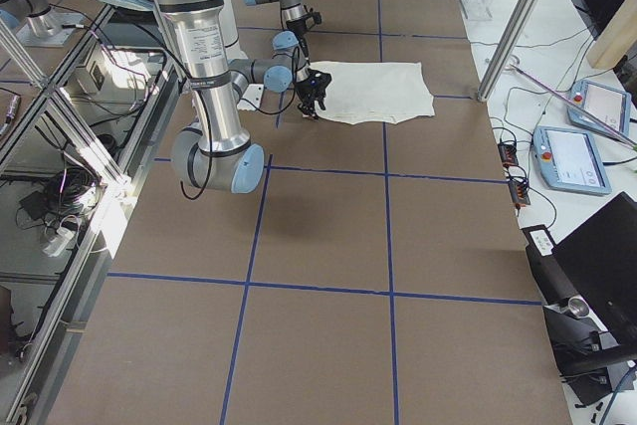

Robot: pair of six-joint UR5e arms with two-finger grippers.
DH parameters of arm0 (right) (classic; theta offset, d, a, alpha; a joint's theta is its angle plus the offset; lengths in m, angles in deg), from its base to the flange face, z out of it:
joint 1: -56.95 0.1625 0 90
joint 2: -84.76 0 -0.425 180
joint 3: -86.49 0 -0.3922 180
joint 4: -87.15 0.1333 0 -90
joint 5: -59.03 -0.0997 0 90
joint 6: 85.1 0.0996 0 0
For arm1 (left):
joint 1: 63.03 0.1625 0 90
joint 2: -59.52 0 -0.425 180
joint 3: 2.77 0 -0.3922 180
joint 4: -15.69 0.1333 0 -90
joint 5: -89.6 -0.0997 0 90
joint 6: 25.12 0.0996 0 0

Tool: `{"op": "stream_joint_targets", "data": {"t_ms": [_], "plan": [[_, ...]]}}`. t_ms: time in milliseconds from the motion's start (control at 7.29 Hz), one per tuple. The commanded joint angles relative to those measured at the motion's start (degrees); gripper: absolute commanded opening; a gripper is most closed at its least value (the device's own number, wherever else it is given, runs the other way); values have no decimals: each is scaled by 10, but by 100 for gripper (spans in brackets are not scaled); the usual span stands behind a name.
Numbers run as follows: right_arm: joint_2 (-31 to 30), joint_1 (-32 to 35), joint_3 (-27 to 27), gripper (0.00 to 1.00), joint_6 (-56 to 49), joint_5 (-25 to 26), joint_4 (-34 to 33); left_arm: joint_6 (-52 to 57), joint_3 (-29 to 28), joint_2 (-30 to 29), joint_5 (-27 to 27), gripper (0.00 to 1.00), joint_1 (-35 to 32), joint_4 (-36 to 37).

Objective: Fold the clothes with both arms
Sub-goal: 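Position the left and right grippers at the shirt's near edge corners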

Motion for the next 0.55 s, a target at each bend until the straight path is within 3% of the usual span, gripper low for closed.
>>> {"op": "stream_joint_targets", "data": {"t_ms": [0,412], "plan": [[0,0,1,54,0,1,2,0,0,0,0,0,0,0],[2,0,6,52,0,9,6,0,-1,1,0,0,0,0]]}}
